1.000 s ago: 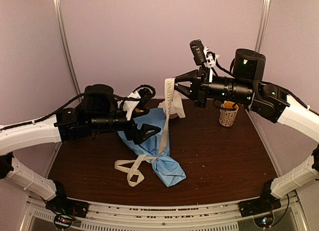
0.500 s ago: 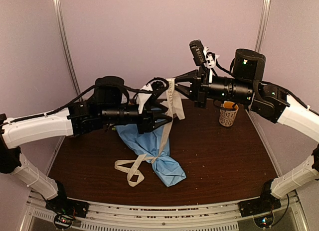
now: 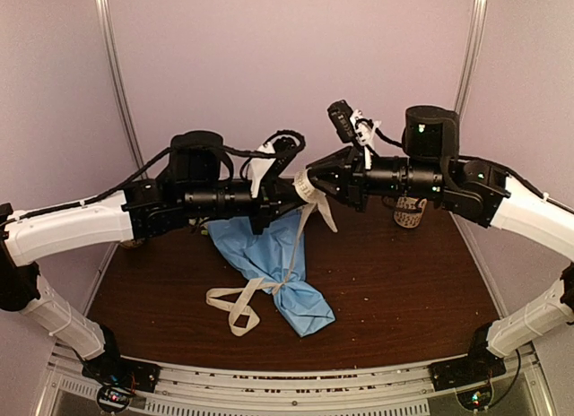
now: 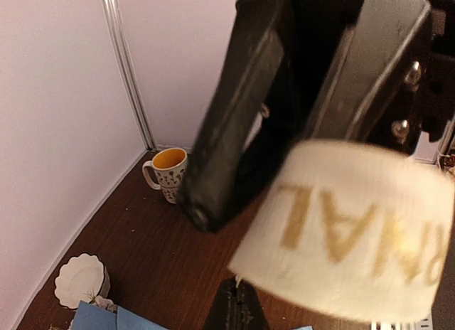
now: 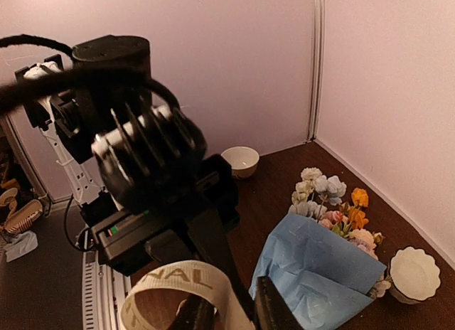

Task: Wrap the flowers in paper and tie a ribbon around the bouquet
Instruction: Pass from the right arm to the left, then tie the ribbon around the folded bouquet.

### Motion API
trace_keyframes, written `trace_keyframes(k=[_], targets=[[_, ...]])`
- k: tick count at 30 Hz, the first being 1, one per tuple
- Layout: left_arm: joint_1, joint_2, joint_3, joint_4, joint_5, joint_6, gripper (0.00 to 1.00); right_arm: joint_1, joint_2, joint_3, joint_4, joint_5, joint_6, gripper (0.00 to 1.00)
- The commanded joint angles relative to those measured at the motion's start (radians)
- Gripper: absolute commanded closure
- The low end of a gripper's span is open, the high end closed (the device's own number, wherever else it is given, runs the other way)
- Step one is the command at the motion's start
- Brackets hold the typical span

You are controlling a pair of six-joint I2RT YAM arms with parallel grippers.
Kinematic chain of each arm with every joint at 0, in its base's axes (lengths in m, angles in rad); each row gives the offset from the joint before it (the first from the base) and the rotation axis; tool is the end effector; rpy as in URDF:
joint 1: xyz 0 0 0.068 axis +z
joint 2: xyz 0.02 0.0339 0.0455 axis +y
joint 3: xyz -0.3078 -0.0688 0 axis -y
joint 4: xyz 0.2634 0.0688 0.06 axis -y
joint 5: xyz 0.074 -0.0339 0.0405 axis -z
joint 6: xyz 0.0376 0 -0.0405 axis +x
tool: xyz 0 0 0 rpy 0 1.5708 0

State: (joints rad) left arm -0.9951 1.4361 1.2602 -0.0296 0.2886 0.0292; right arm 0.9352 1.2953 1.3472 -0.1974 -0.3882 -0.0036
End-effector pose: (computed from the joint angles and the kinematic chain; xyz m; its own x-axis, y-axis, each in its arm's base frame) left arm 0.1850 -0.3046 0.4090 -0.0831 0.1795 -0.9802 0.9586 0.2831 -0.0295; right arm 0.1689 0.2530 0.4675 -0.0826 -0.1176 -0.9896 -0.9675 0.2477 0.0513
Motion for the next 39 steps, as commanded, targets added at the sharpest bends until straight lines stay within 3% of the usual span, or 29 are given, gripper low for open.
trace_keyframes(k=[1,5,9,16,25,32,39], targets=[[-0.002,-0.031,-0.03,0.097,-0.171,-0.027,1.0,-0.068,0.015,-0.134,-0.077,-0.014,0.046,0.73],[0.0,-0.026,-0.046,0.114,-0.213,-0.041,1.0,-0.084,0.023,-0.352,0.047,-0.094,0.071,0.67],[0.0,-0.022,-0.045,0.142,-0.196,-0.066,1.0,-0.084,0.194,-0.41,0.128,-0.289,0.104,0.74],[-0.002,-0.008,-0.002,0.171,-0.194,-0.068,1.0,-0.08,0.414,-0.404,0.164,-0.317,0.125,0.79],[-0.003,0.004,0.037,0.202,-0.165,-0.07,1.0,-0.06,0.57,-0.402,0.123,-0.265,0.175,0.82],[-0.003,-0.001,0.016,0.21,-0.188,-0.056,1.0,-0.053,0.52,-0.421,0.152,-0.285,0.184,0.82],[-0.002,-0.014,-0.036,0.211,-0.221,-0.063,1.0,-0.057,0.219,-0.444,0.23,-0.401,0.14,0.74]])
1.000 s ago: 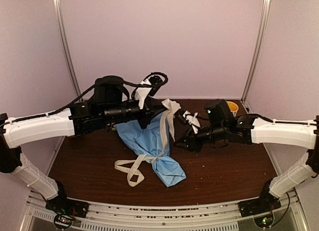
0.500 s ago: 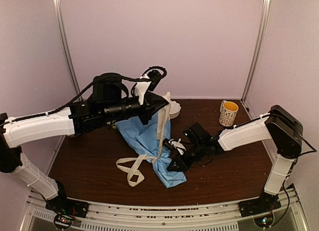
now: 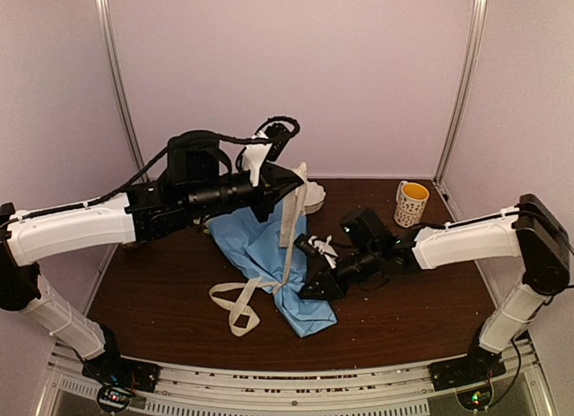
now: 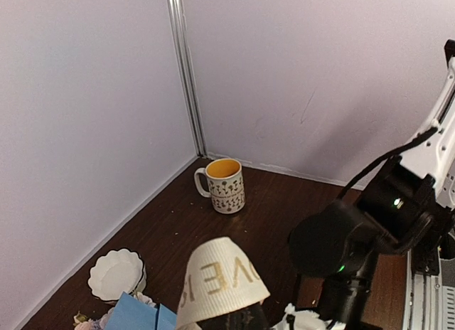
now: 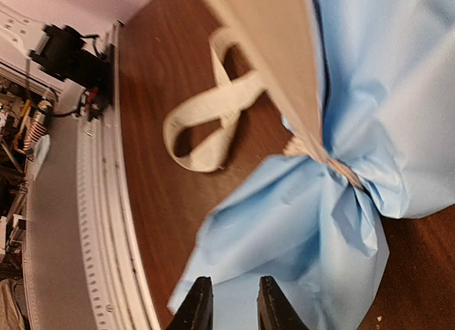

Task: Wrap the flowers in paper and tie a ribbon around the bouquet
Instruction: Tie the ribbon around the folded bouquet.

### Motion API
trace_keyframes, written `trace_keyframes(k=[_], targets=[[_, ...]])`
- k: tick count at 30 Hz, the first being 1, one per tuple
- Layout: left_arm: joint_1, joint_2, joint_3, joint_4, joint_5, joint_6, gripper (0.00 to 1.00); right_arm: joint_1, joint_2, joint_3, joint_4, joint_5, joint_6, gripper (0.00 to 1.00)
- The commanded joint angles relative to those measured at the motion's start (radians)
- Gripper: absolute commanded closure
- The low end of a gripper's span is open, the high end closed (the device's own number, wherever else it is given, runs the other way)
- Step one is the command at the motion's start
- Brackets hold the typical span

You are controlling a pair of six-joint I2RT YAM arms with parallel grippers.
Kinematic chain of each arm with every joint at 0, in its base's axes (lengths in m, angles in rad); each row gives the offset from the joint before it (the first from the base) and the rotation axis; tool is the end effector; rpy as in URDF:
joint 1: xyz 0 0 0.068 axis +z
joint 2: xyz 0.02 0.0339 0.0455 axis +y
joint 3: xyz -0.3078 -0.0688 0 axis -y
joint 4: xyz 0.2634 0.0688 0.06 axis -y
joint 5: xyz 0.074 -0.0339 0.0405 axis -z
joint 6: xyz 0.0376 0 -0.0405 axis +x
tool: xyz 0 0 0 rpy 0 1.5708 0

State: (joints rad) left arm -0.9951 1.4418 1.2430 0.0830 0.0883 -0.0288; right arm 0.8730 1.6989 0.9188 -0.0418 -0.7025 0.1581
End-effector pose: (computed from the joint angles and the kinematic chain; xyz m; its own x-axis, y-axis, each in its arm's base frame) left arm 0.1938 -0.3048 0.4127 -0.0883 0.0834 -0.9926 0.8811 0.4714 -0.0388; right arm 0.2118 0.2905 0.2009 -0.6013 -0.5301 -0.5978 -0.7826 0.2398 0.5745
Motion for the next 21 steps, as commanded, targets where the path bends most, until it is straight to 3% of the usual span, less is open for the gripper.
trace_keyframes(k=[1,6,12,17,19,21], targets=[[-0.002,-0.021,-0.025,0.099,-0.025,-0.002,1.0,0.0,-0.22,-0.026,0.107,-0.097,-0.012,0.72],[-0.002,-0.015,-0.032,0.072,-0.028,0.001,1.0,-0.041,-0.305,0.002,0.212,-0.013,0.051,0.61],[-0.002,-0.025,-0.034,0.066,-0.024,-0.005,1.0,-0.054,-0.294,0.128,0.21,0.189,0.055,0.58],[-0.002,-0.025,-0.035,0.06,-0.022,-0.005,1.0,-0.061,-0.246,0.196,0.2,0.235,0.085,0.58],[-0.002,-0.023,-0.034,0.057,-0.022,-0.005,1.0,-0.062,-0.23,0.211,0.209,0.227,0.096,0.63],[-0.002,-0.02,-0.033,0.056,-0.023,-0.006,1.0,-0.061,-0.222,0.217,0.219,0.211,0.102,0.77]])
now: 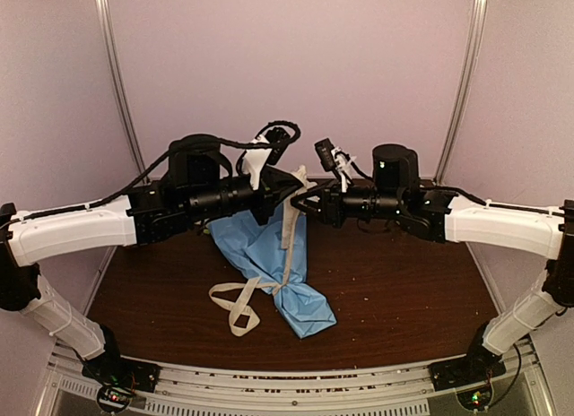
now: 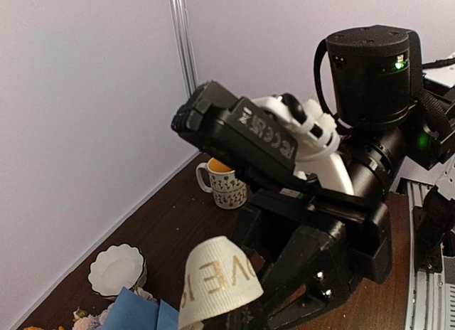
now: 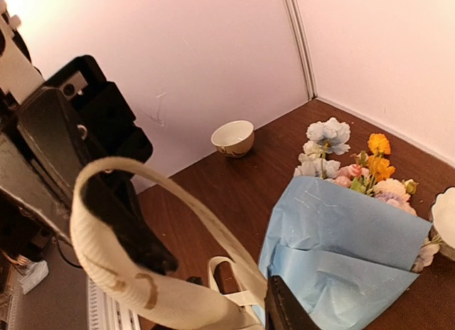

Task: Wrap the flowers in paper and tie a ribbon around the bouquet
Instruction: Tie the ribbon around the folded bouquet.

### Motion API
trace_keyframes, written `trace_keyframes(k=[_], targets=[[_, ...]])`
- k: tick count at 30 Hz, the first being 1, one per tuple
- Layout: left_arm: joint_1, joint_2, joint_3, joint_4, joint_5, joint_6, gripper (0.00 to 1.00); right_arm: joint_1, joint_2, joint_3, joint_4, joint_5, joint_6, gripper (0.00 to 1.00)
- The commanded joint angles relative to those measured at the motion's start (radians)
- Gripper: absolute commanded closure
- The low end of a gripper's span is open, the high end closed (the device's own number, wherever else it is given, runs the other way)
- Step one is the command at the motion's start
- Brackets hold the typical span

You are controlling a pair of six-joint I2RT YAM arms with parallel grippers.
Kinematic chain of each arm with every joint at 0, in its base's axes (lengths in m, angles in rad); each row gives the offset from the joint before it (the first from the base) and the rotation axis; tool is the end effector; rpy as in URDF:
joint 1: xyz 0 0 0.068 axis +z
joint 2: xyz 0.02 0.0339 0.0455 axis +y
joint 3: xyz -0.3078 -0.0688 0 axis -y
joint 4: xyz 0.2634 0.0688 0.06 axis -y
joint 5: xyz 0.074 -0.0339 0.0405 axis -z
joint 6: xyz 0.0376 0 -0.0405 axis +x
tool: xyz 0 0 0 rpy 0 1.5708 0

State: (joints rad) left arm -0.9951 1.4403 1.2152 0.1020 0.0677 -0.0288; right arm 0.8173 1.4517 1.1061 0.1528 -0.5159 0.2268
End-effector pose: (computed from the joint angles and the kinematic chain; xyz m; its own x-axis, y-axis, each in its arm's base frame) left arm 0.1943 -0.3040 0.4047 -0.0920 0.0889 -0.9918 0.8712 0.4896 -0.0369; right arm 0.2303 0.2725 0.3659 -0.3449 -0.0817 -0.9351 -0.9114 0.2673 0.3128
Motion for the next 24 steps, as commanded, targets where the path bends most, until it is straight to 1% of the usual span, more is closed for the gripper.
trace_keyframes(k=[1,2,4,6,7,8,9,10,11,12,13,15,16,19,21,24], targets=[[-0.002,-0.018,-0.004,0.035,-0.002,-0.007,1.0,-0.006,0.026,0.03,0.026,0.022,0.035,0.83],[-0.002,-0.019,-0.002,0.034,-0.001,-0.007,1.0,-0.006,0.025,0.029,0.028,0.023,0.036,0.91],[-0.002,-0.017,0.003,0.018,-0.002,-0.009,1.0,-0.011,0.015,0.018,0.038,0.024,0.049,1.0],[-0.001,-0.01,0.024,-0.04,-0.034,-0.014,1.0,-0.023,0.007,-0.004,0.053,0.028,0.08,1.0],[0.001,-0.004,0.042,-0.094,-0.068,-0.024,0.87,-0.031,0.007,-0.012,0.045,0.036,0.098,1.0],[0.002,0.002,0.058,-0.156,-0.112,-0.035,0.65,-0.039,0.008,-0.018,0.032,0.042,0.12,1.0],[0.005,0.008,0.071,-0.224,-0.156,-0.052,0.46,-0.046,0.009,-0.033,0.025,0.048,0.145,1.0],[0.008,0.01,0.075,-0.289,-0.195,-0.072,0.34,-0.056,0.007,-0.058,0.028,0.056,0.172,1.0],[0.011,0.01,0.071,-0.353,-0.231,-0.095,0.27,-0.063,0.007,-0.086,0.036,0.068,0.204,1.0],[0.013,0.01,0.059,-0.408,-0.257,-0.121,0.24,-0.07,0.005,-0.119,0.046,0.087,0.235,1.0],[0.015,0.007,0.039,-0.466,-0.281,-0.154,0.23,-0.078,0.004,-0.161,0.057,0.105,0.273,1.0],[0.017,-0.002,-0.016,-0.531,-0.313,-0.216,0.23,-0.093,0.006,-0.213,0.059,0.15,0.336,1.0],[0.018,-0.002,-0.044,-0.56,-0.328,-0.251,0.23,-0.099,0.008,-0.235,0.052,0.173,0.359,0.98],[0.034,0.025,-0.097,-0.674,-0.38,-0.364,0.22,-0.11,0.005,-0.307,0.041,0.252,0.397,0.86],[0.073,0.048,-0.12,-0.757,-0.375,-0.447,0.22,-0.116,0.005,-0.351,0.037,0.281,0.408,0.75],[0.148,0.059,-0.183,-0.797,-0.34,-0.522,0.24,-0.129,0.003,-0.397,0.027,0.302,0.405,0.69]])
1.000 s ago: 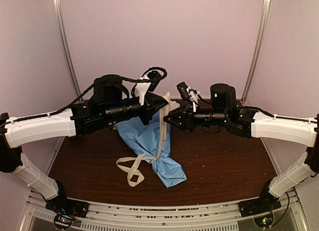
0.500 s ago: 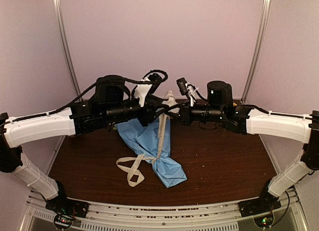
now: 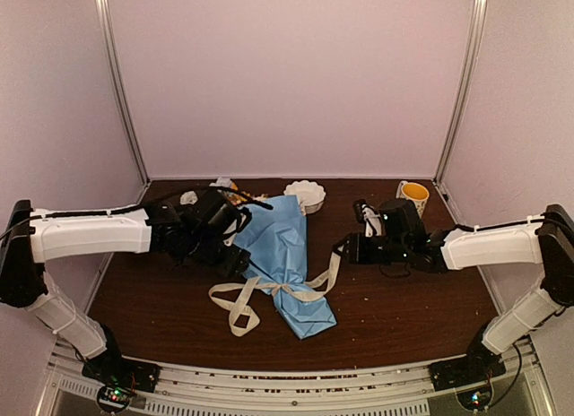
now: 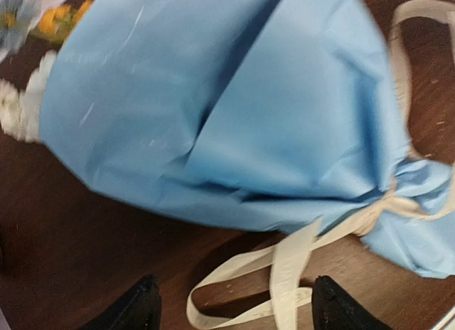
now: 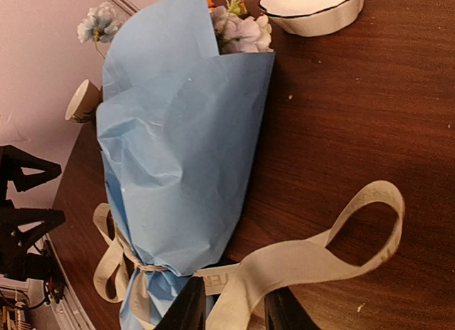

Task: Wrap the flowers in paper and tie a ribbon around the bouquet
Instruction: Tie the ribbon around the folded bouquet.

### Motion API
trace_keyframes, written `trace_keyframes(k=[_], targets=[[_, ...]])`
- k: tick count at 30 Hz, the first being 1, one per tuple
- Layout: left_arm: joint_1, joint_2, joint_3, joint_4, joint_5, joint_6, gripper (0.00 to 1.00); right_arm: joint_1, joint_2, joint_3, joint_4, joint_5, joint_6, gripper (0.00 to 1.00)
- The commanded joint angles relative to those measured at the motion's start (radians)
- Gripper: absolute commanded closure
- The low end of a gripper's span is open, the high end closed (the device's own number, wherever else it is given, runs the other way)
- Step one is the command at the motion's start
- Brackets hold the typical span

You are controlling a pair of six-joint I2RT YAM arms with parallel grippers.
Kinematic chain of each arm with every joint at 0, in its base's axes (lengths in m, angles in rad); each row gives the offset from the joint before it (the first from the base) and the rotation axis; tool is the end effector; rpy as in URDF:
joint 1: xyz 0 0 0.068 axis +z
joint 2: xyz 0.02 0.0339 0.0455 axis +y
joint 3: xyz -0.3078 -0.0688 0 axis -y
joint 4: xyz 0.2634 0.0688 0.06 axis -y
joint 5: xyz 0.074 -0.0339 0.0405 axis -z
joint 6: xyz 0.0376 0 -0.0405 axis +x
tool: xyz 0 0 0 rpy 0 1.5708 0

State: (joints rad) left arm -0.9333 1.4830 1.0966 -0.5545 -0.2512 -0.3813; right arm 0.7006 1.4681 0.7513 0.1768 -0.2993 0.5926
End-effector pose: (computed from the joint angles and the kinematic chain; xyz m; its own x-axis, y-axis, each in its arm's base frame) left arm 0.2007 -0.2553 0.2872 -0.7036 0.3444 -0.6215 0.4626 0.8860 -0.0328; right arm 0.2380 0.2152 0.2353 -0.7781 0.0420 -0.6268 -0.4518 0.6558 0.6048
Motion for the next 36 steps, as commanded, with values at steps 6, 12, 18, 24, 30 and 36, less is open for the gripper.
trace_keyframes(k=[6,12,18,24,30,36], targets=[[0.174,0.083,-0.164,-0.121,0.023,-0.234,0.24,-0.018,-0.044,-0.075,-0.029,0.105,0.005,0.65],[0.188,0.208,-0.136,-0.047,0.106,-0.2,0.27,-0.018,-0.074,-0.05,-0.09,0.129,-0.05,0.64],[0.187,0.239,-0.117,-0.098,0.102,-0.185,1.0,-0.021,-0.143,-0.046,-0.159,0.192,-0.103,0.64],[0.122,0.01,-0.113,0.022,0.158,-0.048,1.0,-0.028,-0.211,-0.049,-0.184,0.213,-0.162,0.63],[-0.033,-0.093,-0.075,0.171,0.271,0.147,1.0,-0.037,-0.243,-0.051,-0.172,0.124,-0.234,0.61],[-0.099,-0.086,-0.014,0.251,0.307,0.218,1.0,-0.018,-0.235,-0.053,0.032,-0.269,-0.303,0.62]])
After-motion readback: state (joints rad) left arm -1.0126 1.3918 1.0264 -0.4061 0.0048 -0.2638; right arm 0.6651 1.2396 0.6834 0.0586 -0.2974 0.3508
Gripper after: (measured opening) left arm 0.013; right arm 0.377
